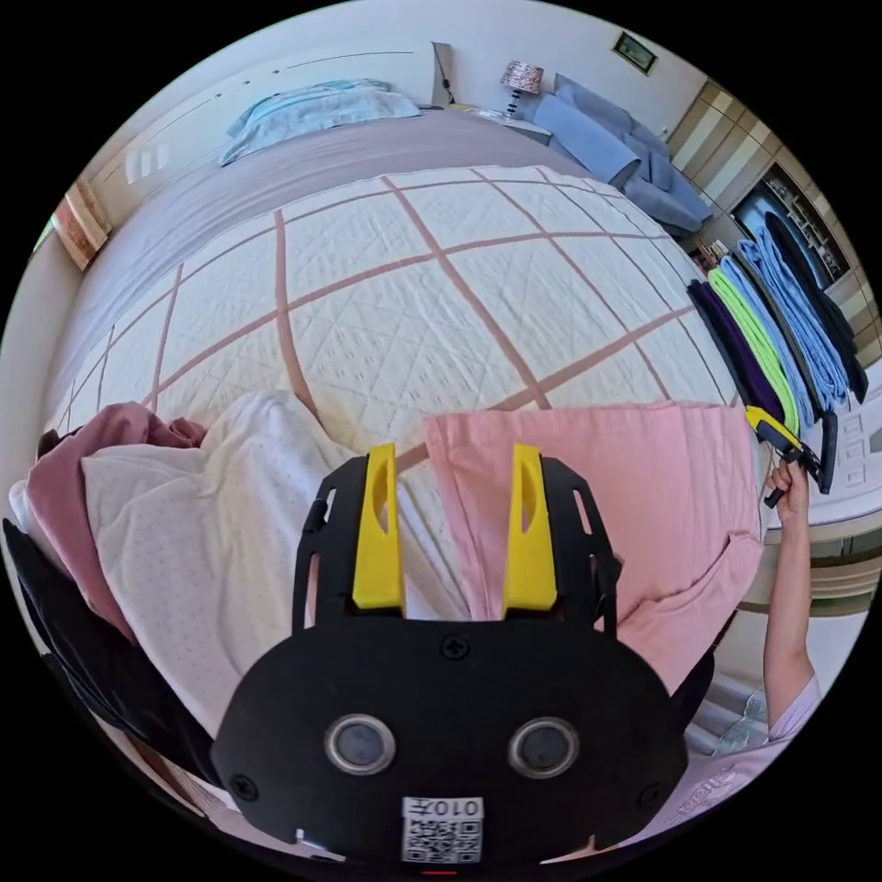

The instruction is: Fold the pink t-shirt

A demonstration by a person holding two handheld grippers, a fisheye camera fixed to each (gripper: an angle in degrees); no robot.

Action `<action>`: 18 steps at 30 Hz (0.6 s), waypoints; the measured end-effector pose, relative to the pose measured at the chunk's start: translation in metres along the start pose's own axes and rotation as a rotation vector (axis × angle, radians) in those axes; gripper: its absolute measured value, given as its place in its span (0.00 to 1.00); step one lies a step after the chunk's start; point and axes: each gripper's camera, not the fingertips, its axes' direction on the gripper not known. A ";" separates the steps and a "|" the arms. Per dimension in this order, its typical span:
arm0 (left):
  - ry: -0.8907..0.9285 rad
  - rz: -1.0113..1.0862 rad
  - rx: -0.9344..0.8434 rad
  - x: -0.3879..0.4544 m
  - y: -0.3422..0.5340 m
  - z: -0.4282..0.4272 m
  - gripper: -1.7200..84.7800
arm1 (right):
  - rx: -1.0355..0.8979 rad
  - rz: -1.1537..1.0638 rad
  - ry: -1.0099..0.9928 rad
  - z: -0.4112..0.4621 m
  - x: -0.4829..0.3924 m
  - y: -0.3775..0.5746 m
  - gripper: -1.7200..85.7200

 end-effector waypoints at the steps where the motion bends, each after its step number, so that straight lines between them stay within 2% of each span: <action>1: -0.027 -0.029 0.006 -0.006 -0.002 0.004 0.19 | -0.037 0.005 0.009 0.009 0.001 -0.005 0.16; 5: -0.024 -0.046 0.019 -0.015 -0.006 0.017 0.17 | -0.088 -0.002 -0.034 0.027 -0.001 -0.008 0.14; 8: -0.077 -0.052 0.003 -0.019 -0.007 0.026 0.14 | -0.074 -0.009 0.037 0.025 -0.011 -0.001 0.08; 11: -0.081 -0.026 0.035 -0.021 -0.003 0.023 0.08 | -0.067 -0.043 -0.001 0.018 -0.017 0.007 0.07; 13: 0.111 0.063 0.142 -0.023 0.008 0.013 0.05 | -0.032 -0.059 -0.072 0.004 -0.016 0.014 0.07; 18: 0.289 0.226 0.374 -0.029 0.054 -0.033 0.03 | 0.132 -0.206 -0.215 -0.071 -0.020 0.061 0.07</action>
